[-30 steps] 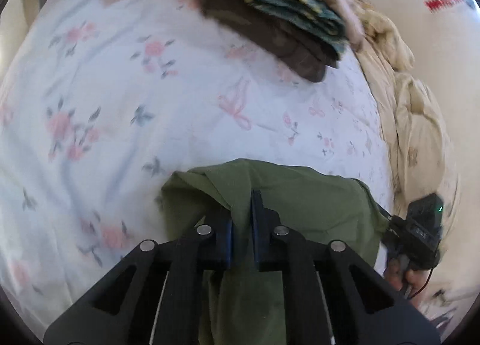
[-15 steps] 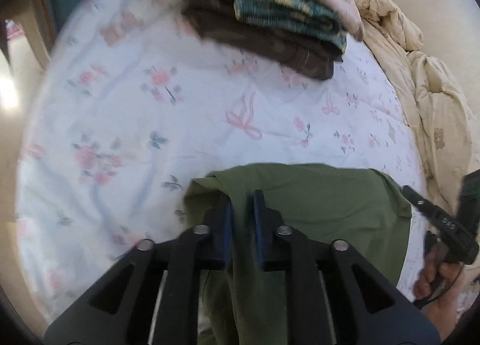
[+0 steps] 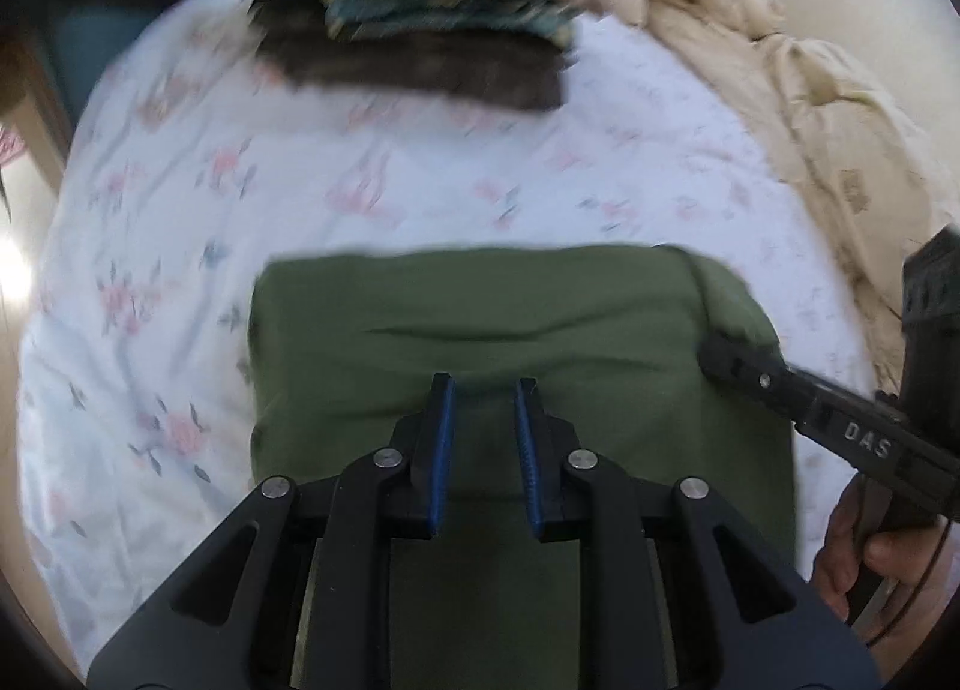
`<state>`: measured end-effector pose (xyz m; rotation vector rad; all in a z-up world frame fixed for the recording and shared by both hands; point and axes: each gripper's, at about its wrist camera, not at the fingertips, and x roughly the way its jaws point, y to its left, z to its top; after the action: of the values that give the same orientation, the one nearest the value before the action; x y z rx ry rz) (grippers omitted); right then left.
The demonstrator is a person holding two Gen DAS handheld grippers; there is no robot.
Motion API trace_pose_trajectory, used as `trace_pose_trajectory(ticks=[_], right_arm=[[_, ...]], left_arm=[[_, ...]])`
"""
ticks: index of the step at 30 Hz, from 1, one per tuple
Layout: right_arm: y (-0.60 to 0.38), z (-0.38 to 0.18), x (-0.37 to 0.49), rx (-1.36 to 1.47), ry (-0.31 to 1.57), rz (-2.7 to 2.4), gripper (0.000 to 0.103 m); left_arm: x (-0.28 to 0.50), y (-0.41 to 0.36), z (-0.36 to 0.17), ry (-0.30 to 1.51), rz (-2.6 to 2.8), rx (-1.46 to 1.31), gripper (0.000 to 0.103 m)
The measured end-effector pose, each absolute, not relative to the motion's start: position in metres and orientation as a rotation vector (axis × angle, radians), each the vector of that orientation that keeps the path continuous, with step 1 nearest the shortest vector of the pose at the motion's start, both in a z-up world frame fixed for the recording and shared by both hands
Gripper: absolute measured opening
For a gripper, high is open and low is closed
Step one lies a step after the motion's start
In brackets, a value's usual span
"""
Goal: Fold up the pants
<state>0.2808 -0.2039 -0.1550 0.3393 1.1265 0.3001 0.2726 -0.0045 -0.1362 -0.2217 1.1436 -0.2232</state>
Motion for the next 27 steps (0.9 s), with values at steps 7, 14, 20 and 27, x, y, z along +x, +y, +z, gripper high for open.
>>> trace_pose_trajectory(ticks=[7,14,20,27], right_arm=[[-0.189,-0.180,0.278,0.168,1.129,0.257,0.000],[-0.197,-0.150,0.268,0.276,1.183,0.310,0.007],[-0.178,-0.121,0.230,0.297,1.179,0.347,0.007],[-0.169,-0.157,0.203,0.239,1.272,0.290,0.003]], left_arm=[[0.271,-0.009,-0.168,1.156,-0.198,-0.121,0.018],[0.254,-0.013,-0.142,1.137,-0.140,-0.098,0.017],[0.225,-0.010,-0.125,1.119,-0.140,-0.126,0.017],[0.216,-0.022,-0.148,1.172,-0.146,-0.048,0.018]])
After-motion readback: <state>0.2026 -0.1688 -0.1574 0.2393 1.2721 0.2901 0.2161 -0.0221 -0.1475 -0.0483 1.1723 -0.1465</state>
